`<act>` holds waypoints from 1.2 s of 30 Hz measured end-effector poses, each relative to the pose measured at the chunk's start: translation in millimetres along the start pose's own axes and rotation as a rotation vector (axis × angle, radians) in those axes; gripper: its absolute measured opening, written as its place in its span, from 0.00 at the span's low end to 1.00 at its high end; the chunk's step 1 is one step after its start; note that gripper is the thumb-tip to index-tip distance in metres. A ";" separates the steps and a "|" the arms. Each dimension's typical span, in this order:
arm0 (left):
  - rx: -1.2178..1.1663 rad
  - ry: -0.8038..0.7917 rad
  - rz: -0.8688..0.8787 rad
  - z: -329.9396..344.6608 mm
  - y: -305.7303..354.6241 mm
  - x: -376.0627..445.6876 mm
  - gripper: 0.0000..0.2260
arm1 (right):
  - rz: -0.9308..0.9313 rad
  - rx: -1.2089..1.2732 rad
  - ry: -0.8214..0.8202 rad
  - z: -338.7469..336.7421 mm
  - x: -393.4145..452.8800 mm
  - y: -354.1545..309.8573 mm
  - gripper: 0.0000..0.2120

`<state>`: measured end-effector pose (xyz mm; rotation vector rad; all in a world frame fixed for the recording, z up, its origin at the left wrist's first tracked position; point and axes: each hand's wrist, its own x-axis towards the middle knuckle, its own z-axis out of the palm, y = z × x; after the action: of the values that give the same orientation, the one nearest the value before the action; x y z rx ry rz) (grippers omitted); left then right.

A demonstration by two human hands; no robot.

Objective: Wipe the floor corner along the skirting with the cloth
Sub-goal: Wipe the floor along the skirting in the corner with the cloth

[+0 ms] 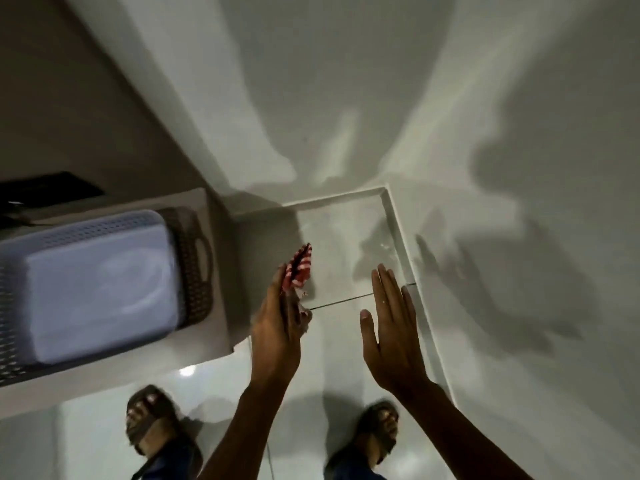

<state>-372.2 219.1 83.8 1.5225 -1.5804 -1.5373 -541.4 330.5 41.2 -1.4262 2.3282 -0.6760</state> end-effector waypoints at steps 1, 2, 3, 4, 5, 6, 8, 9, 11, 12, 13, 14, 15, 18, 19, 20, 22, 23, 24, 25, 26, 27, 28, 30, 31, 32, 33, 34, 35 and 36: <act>0.001 0.004 0.009 22.8 -6.7 6.8 0.25 | -0.006 -0.016 -0.011 0.4 -3.4 28.5 0.31; 0.004 0.001 0.018 45.2 -13.7 13.3 0.22 | -0.008 -0.037 -0.023 2.9 -5.8 55.7 0.31; 0.011 -0.002 0.011 66.8 -23.6 19.2 0.20 | -0.005 -0.054 -0.041 7.5 -8.8 82.0 0.31; -0.013 -0.012 -0.011 86.9 -31.9 25.1 0.19 | -0.006 -0.067 -0.058 13.1 -10.7 106.4 0.31; -0.040 -0.019 -0.041 102.6 -38.8 31.9 0.19 | -0.019 -0.075 -0.073 20.5 -10.8 125.3 0.31; -0.060 -0.025 -0.058 121.1 -47.8 39.2 0.18 | -0.033 -0.081 -0.097 30.8 -11.7 146.4 0.31; -0.065 -0.022 -0.044 158.3 -70.3 57.1 0.16 | -0.052 -0.095 -0.149 57.4 -13.4 184.8 0.31; -0.080 -0.026 -0.036 176.2 -83.6 68.4 0.17 | -0.060 -0.101 -0.169 73.2 -12.7 202.9 0.31; -0.071 -0.043 -0.014 208.4 -113.5 95.4 0.18 | -0.053 -0.105 -0.187 103.9 -9.7 236.1 0.32; -0.050 -0.051 0.010 227.6 -131.7 112.0 0.18 | -0.044 -0.113 -0.173 120.2 -6.6 255.1 0.32; -0.021 -0.054 0.032 245.8 -151.4 127.8 0.18 | -0.034 -0.114 -0.157 136.8 -2.7 273.4 0.32; 0.005 -0.054 0.055 262.9 -170.0 143.5 0.18 | -0.019 -0.109 -0.140 152.8 2.6 291.1 0.32; 0.030 -0.050 0.081 276.6 -183.7 157.4 0.18 | 0.002 -0.105 -0.122 165.6 7.4 305.2 0.32; 0.093 -0.039 0.164 316.3 -223.8 194.9 0.19 | 0.031 -0.118 -0.089 209.2 17.6 350.5 0.32; 0.117 -0.033 0.184 327.8 -236.8 207.9 0.19 | 0.030 -0.130 -0.084 222.8 23.0 364.2 0.32; 0.137 -0.033 0.197 338.4 -247.2 218.0 0.20 | 0.038 -0.139 -0.081 233.8 27.0 376.8 0.32; 0.168 -0.061 0.232 361.9 -271.4 240.4 0.21 | 0.078 -0.117 -0.069 260.9 32.9 407.3 0.34; 0.189 -0.092 0.257 372.7 -281.4 250.2 0.22 | 0.110 -0.095 -0.065 273.2 33.7 420.1 0.35; 0.227 -0.135 0.292 384.4 -291.4 260.9 0.23 | 0.137 -0.086 -0.068 284.2 34.2 431.5 0.36; 0.270 -0.181 0.337 395.0 -299.2 268.6 0.24 | 0.147 -0.102 -0.066 291.6 32.4 439.6 0.37; 0.318 -0.218 0.398 407.6 -309.1 275.8 0.25 | 0.138 -0.137 -0.055 298.5 30.7 446.2 0.37; 0.387 -0.248 0.460 420.1 -319.0 279.7 0.25 | 0.130 -0.175 -0.038 303.4 27.7 449.5 0.38; 0.475 -0.270 0.504 431.2 -327.7 282.6 0.25 | 0.128 -0.196 -0.015 307.1 27.2 449.5 0.38; 0.651 -0.287 0.515 447.4 -340.5 283.5 0.27 | 0.145 -0.216 0.017 308.8 28.8 447.8 0.38; 0.726 -0.279 0.519 453.9 -345.0 283.2 0.29 | 0.152 -0.214 0.024 310.1 29.2 449.0 0.38; 0.786 -0.268 0.530 457.3 -346.3 281.9 0.31 | 0.158 -0.214 0.030 312.2 29.4 450.1 0.37; 0.818 -0.262 0.543 457.9 -346.3 279.8 0.33 | 0.165 -0.212 0.025 313.7 30.1 452.1 0.37; 0.832 -0.264 0.568 457.1 -347.8 279.2 0.33 | 0.174 -0.215 0.011 314.9 30.6 454.1 0.37; 0.841 -0.267 0.598 453.8 -348.7 279.8 0.33 | 0.181 -0.219 0.000 316.0 31.1 453.9 0.37; 0.853 -0.271 0.628 449.5 -351.3 282.1 0.32 | 0.180 -0.221 -0.001 316.9 31.3 452.0 0.37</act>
<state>-714.8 224.9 -452.6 0.9718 -2.7530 -0.7456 -729.6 406.7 -473.1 -1.2790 2.5563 -0.3779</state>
